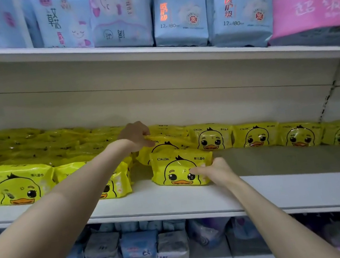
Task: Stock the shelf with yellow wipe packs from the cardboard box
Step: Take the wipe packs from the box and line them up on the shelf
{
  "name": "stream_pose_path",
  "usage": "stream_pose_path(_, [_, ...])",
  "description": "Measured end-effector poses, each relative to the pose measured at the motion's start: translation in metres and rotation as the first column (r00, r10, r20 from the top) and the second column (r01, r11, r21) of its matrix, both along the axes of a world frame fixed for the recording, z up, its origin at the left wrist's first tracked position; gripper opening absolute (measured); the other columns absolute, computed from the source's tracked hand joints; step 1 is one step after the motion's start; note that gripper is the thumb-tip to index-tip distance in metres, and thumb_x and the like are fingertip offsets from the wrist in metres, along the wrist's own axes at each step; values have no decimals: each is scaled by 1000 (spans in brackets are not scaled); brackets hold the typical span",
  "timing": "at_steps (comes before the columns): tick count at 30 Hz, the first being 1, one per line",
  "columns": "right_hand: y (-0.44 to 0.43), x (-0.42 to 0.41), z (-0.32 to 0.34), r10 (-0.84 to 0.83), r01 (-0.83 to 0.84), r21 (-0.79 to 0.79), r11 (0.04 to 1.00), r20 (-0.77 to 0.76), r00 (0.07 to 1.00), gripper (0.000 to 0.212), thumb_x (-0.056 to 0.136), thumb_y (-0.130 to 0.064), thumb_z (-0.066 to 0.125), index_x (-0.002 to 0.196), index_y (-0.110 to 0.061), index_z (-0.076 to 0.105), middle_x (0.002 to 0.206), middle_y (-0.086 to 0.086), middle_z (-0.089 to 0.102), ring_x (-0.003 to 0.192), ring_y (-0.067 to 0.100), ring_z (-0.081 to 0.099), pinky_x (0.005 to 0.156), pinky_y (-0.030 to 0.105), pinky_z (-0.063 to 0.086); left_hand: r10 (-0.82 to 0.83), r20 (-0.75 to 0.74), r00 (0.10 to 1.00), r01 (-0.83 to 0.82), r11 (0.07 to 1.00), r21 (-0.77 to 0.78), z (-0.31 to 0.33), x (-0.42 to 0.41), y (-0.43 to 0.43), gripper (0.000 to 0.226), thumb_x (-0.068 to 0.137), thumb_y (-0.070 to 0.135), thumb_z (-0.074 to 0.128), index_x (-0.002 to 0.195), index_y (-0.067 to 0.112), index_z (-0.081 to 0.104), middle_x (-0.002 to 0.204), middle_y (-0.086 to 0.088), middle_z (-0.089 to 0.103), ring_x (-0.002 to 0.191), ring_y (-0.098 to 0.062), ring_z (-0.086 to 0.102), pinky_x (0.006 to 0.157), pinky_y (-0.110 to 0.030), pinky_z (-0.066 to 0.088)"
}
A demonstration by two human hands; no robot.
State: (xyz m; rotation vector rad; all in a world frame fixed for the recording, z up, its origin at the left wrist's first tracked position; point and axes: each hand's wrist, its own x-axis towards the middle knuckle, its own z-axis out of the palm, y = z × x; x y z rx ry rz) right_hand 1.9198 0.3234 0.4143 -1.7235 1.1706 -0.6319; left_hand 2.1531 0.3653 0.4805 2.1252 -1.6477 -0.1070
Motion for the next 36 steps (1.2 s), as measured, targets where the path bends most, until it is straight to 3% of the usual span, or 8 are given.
stream_pose_path(6, [-2, 5, -1, -25, 25, 56, 998, 4, 1000, 24, 75, -29, 78, 79, -9, 65, 72, -1, 59, 67, 10, 54, 59, 19, 40, -23, 52, 998, 22, 1000, 17, -3, 10, -6, 20, 73, 22, 79, 80, 16, 61, 80, -4, 58, 76, -22, 53, 63, -26, 33])
stream_pose_path(9, [-5, 13, -3, -73, 73, 87, 994, 1, 997, 39, 71, -31, 81, 94, -2, 71, 80, 5, 62, 70, 14, 55, 66, 26, 43, -38, 55, 998, 38, 999, 10, -4, 14, -7, 22, 75, 20, 77, 92, 11, 67, 87, -5, 59, 80, -22, 52, 67, -26, 34])
stream_pose_path(15, [-5, 23, -3, -106, 107, 114, 988, -18, 994, 45, 72, -35, 80, 95, 2, 69, 86, 6, 61, 80, 18, 55, 68, 27, 42, -84, 77, 993, 81, 996, 50, -5, 24, -8, 31, 86, 14, 66, 117, 9, 63, 119, -10, 60, 106, -25, 55, 81, -24, 36])
stream_pose_path(19, [-5, 27, -4, -120, 121, 133, 984, -17, 993, 45, 72, -39, 79, 93, -1, 67, 92, 7, 61, 82, 18, 54, 77, 28, 40, -94, -5, 996, 94, 996, -9, -4, 32, -2, 32, 85, 2, 63, 116, 7, 63, 113, -12, 63, 107, -26, 59, 85, -24, 40])
stream_pose_path(24, [-3, 29, 1, -121, 125, 141, 982, -31, 992, 38, 75, -37, 77, 79, -3, 62, 100, 13, 61, 72, 14, 48, 73, 26, 37, -119, -50, 992, 114, 989, -92, -1, 37, 11, 22, 88, 24, 64, 105, 12, 69, 103, -7, 67, 99, -22, 61, 80, -24, 42])
stream_pose_path(28, [1, 37, 6, -113, 113, 86, 990, -7, 994, 54, 77, -35, 76, 111, 3, 62, 120, 17, 62, 98, 26, 59, 79, 26, 42, -192, -131, 973, 187, 981, -52, 0, 29, 22, 31, 79, 39, 72, 98, 15, 71, 97, -2, 67, 92, -18, 59, 76, -27, 44])
stream_pose_path(32, [1, 50, 7, -35, 36, -43, 998, 20, 999, 62, 76, -29, 78, 129, -12, 50, 113, 14, 66, 95, 26, 62, 74, 26, 46, -188, 5, 982, 187, 978, 94, -2, 24, 19, 51, 66, 38, 82, 110, 16, 66, 104, 1, 63, 93, -16, 55, 73, -24, 42])
stream_pose_path(36, [-4, 55, 1, -56, 69, -124, 990, 104, 993, 69, 69, -13, 83, 129, -8, 49, 102, 12, 65, 90, 29, 66, 67, 25, 53, -166, 143, 976, 147, 980, 134, -4, 21, 11, 58, 61, 41, 84, 111, 18, 64, 104, 1, 63, 93, -19, 55, 72, -27, 38])
